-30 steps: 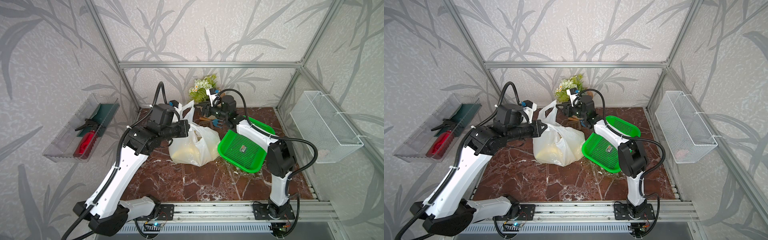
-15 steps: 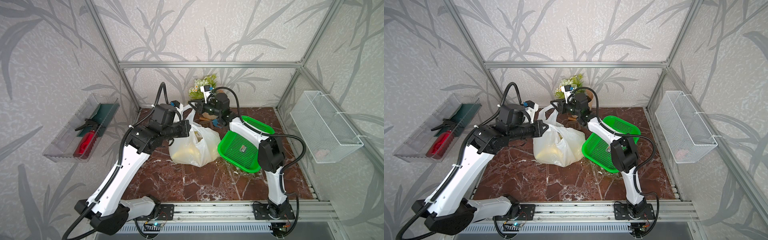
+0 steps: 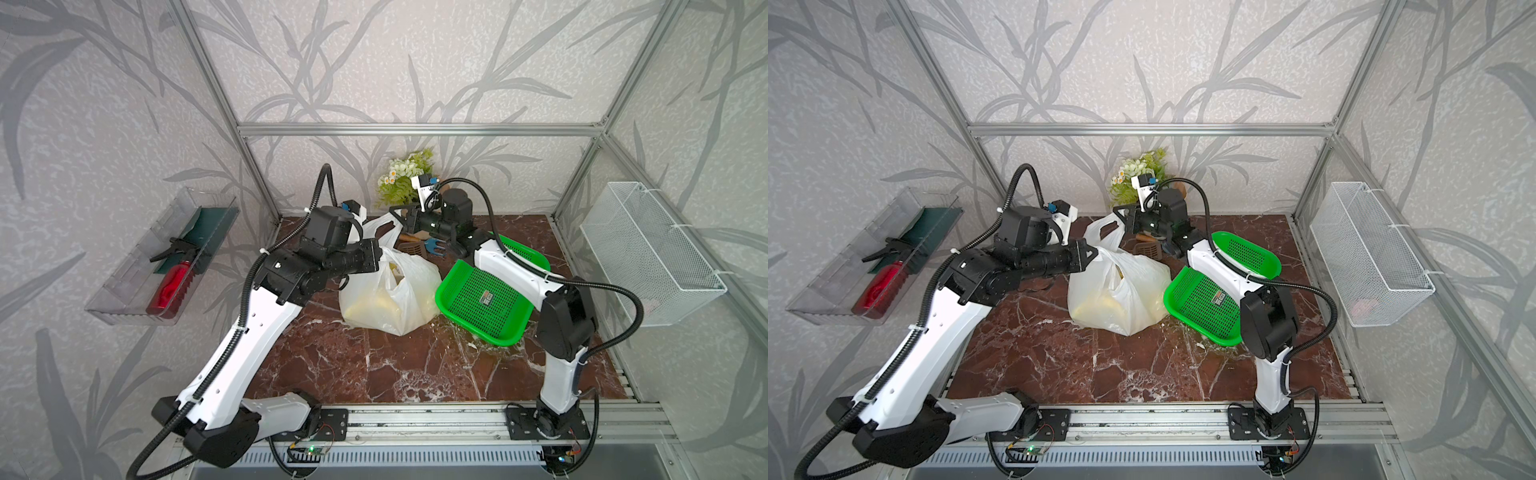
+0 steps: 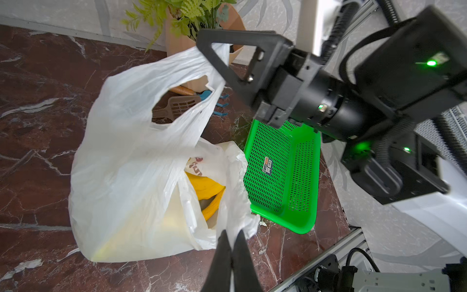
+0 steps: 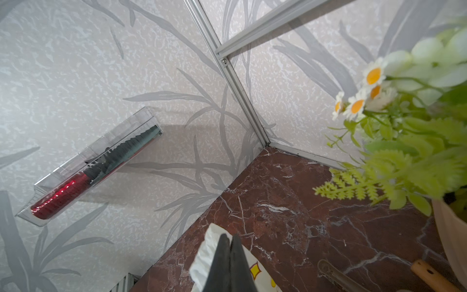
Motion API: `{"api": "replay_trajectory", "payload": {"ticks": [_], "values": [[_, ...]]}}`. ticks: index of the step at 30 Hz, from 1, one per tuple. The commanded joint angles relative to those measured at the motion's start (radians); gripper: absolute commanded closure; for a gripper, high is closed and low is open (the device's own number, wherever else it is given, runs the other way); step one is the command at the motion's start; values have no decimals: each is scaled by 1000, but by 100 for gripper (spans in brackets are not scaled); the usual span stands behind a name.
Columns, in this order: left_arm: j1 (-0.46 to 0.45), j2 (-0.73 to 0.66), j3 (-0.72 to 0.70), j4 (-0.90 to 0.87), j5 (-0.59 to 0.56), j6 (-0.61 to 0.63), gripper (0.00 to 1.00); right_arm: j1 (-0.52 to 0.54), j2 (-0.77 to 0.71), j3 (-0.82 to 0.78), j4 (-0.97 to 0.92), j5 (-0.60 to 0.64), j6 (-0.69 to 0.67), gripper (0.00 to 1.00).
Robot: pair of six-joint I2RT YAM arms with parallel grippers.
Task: Place the banana into a plastic bag & tie a knot
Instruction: Cross the plastic bag at the center of the board.
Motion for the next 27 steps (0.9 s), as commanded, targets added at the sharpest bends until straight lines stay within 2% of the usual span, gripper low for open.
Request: {"api": "replay_trajectory", "payload": {"ticks": [1, 10, 20, 23, 27], "values": [[9, 2, -5, 31, -4, -6, 100, 9, -109, -20, -112, 19, -19, 100], [14, -15, -28, 76, 2, -17, 100, 36, -274, -100, -356, 72, -19, 100], [17, -27, -67, 114, 24, -33, 100, 111, -354, -46, -646, 214, 50, 100], [22, -22, -57, 91, 14, -41, 100, 131, -392, -70, -691, 246, 93, 100], [30, -7, -37, 47, 11, -74, 100, 154, -456, -154, -660, 251, 178, 100]]}}
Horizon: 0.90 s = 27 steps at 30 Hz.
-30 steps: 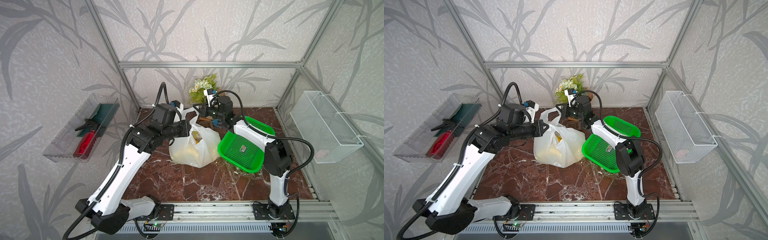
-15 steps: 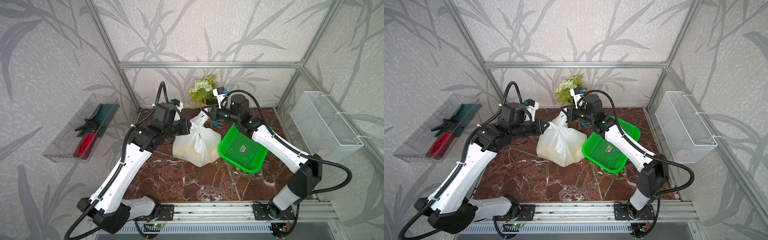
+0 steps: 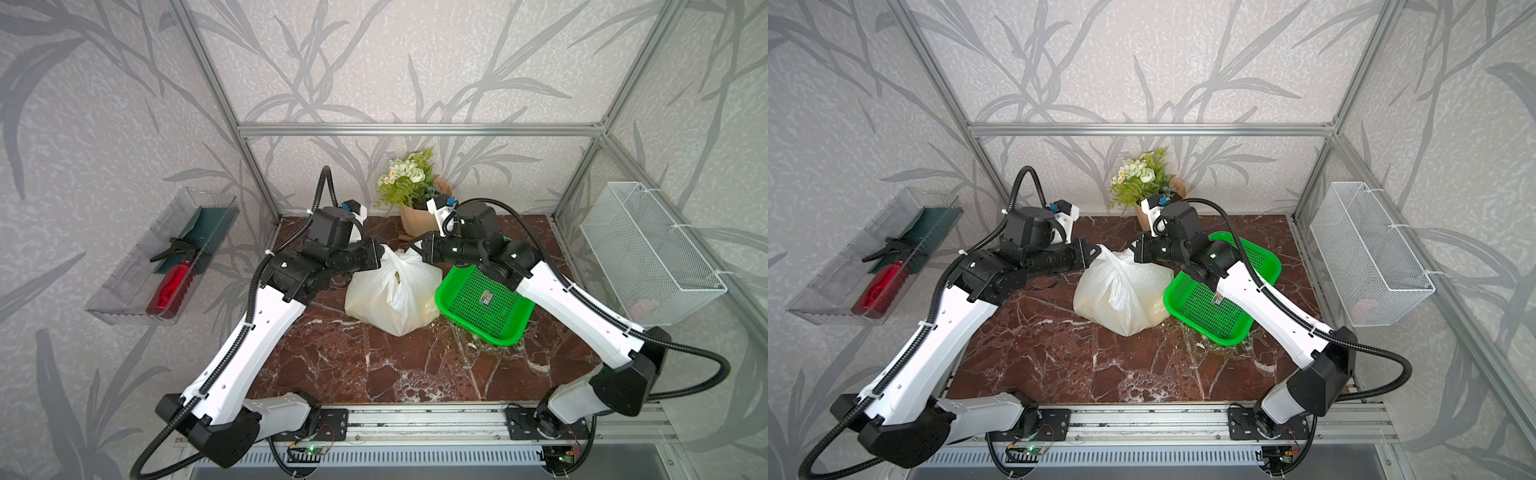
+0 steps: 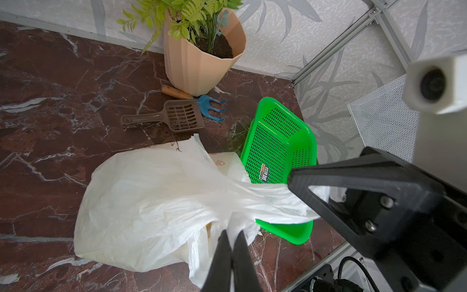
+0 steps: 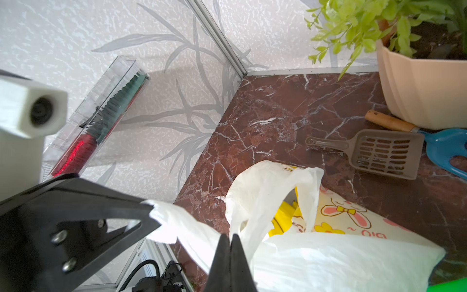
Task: Place the banana into a plastic bag & tie a knot
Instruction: Cross the plastic bag at the center of the board.
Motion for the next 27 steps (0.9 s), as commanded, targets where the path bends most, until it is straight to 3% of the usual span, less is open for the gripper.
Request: {"api": "replay_trajectory", "payload": {"ticks": [1, 3, 4, 6, 11, 16, 17, 21, 22, 24, 27], "values": [[12, 1, 29, -34, -3, -44, 100, 19, -79, -63, -8, 34, 92, 100], [15, 8, 33, -46, 27, -79, 100, 36, -101, -95, 23, 49, 106, 100], [16, 10, 35, -49, 44, -95, 95, 41, -101, -97, 27, 51, 108, 100], [17, 10, 36, -57, 65, -133, 78, 49, -91, -99, 24, 52, 115, 100], [18, -9, 58, -123, 85, -211, 48, 58, -89, -133, 84, 67, 163, 100], [19, -64, 79, -174, 96, -443, 36, 72, -81, -130, 107, 99, 188, 100], [19, -92, 64, -152, 93, -498, 29, 72, -80, -131, 115, 103, 197, 100], [9, -198, -70, 55, 146, -729, 19, 77, -69, -119, 125, 126, 224, 100], [-3, -214, -102, 106, 174, -777, 6, 77, -69, -119, 124, 135, 232, 100], [-52, -216, -115, 126, 195, -806, 5, 79, -69, -115, 128, 153, 237, 100], [-123, -188, -37, -28, 165, -711, 4, 79, -70, -107, 126, 182, 249, 100]]}}
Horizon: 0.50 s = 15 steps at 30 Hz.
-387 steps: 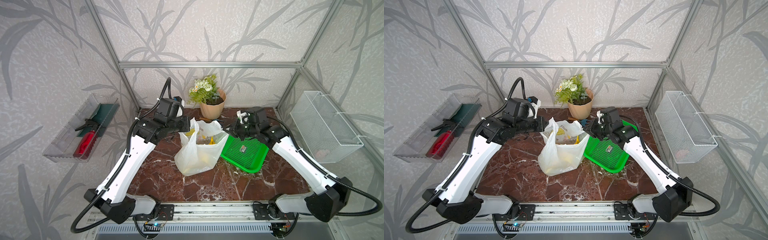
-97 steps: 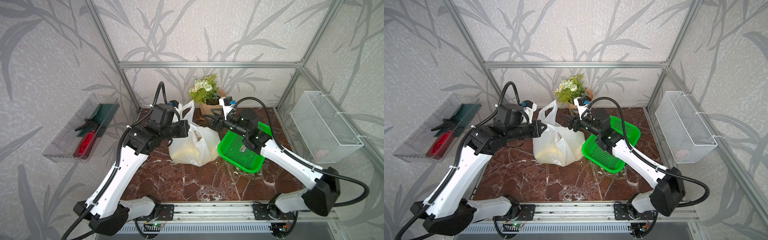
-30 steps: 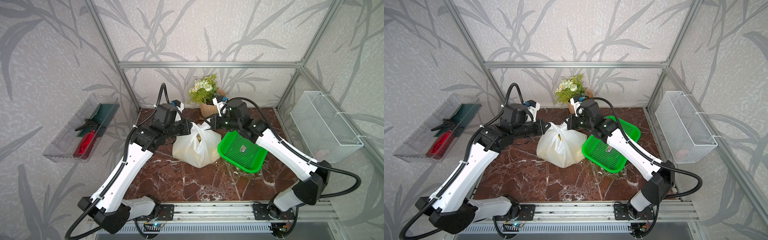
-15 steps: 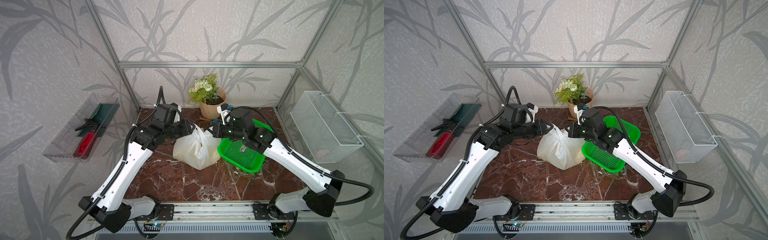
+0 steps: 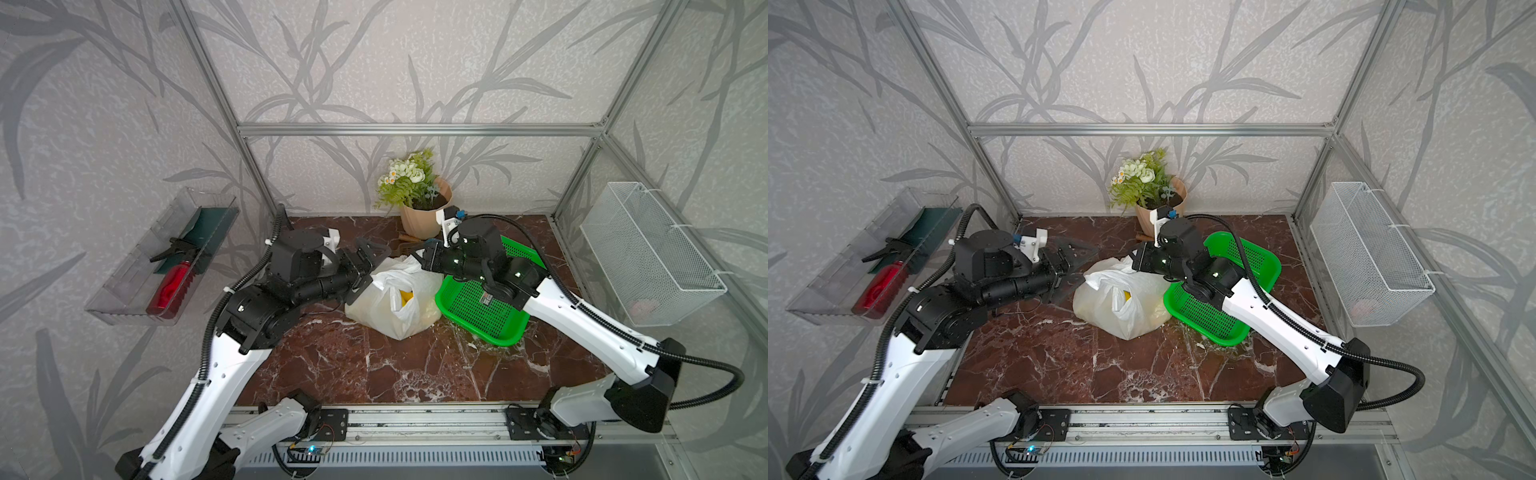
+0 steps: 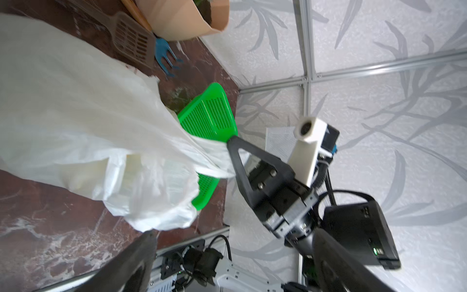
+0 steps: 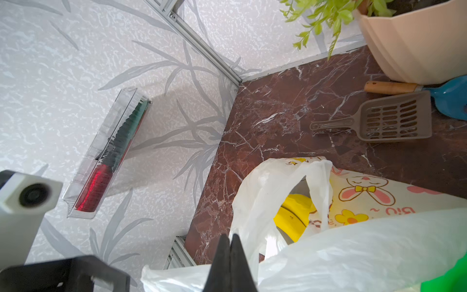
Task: Place the banana into a plastic bag & tie a knot
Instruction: Cross the plastic bag at the center of the board.
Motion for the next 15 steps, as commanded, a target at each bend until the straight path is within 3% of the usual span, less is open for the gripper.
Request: {"api": "replay_trajectory", "payload": {"ticks": [1, 4, 11, 15], "values": [[-59, 43, 68, -111, 5, 6, 4, 8, 5, 26, 21, 48, 26, 100], [-119, 40, 57, -172, -53, 54, 5, 9, 8, 42, 18, 52, 38, 100], [-176, 14, -142, 48, -213, 97, 5, 14, -18, 4, 26, 52, 82, 100], [-176, 27, -201, 138, -272, 142, 12, 17, -49, -40, 43, 56, 128, 100]]}}
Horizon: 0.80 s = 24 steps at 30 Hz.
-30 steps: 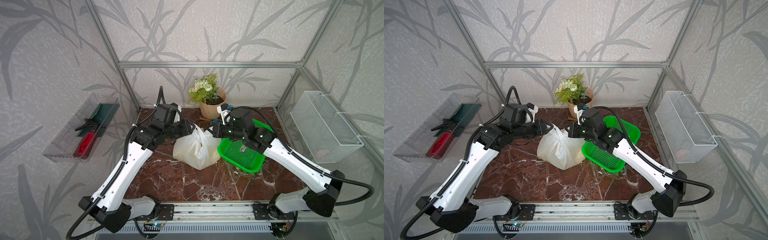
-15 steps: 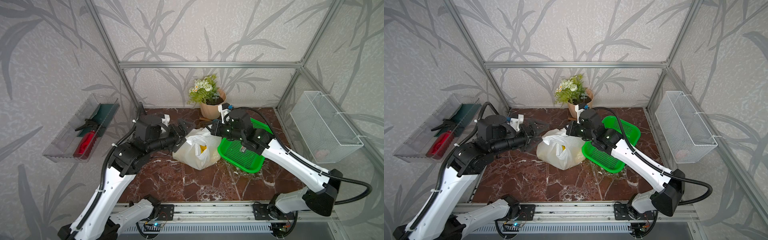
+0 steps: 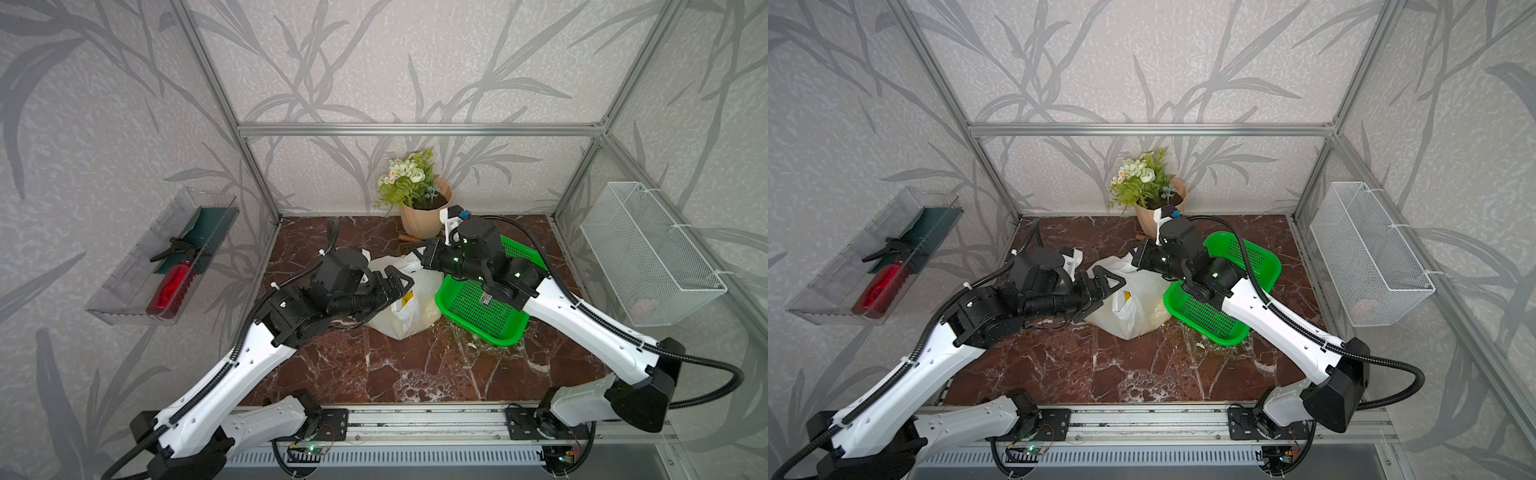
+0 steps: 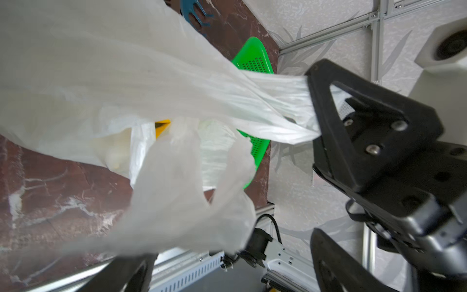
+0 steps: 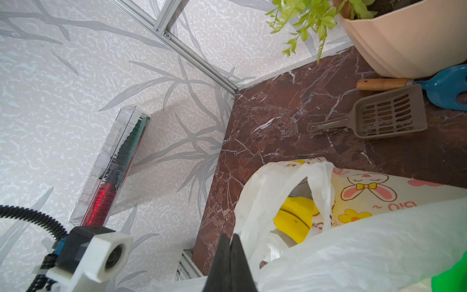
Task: Place the banana into a plastic bag & tie a knot
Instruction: Cross the plastic bag at the center of the board.
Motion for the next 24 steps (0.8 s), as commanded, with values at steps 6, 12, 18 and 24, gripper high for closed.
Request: {"api": "replay_trajectory", "payload": {"ticks": [6, 12, 18, 24], "values": [[1, -36, -124, 243, -150, 55, 46, 35, -93, -86, 51, 28, 64, 100], [8, -19, -128, 255, -156, 56, 54, 71, -157, -187, 126, 39, 54, 100], [25, -3, -129, 300, -127, 50, 72, 101, -221, -288, 178, 60, 38, 100], [35, -1, -127, 269, -97, 31, 76, 116, -223, -308, 225, 80, -2, 100]]}}
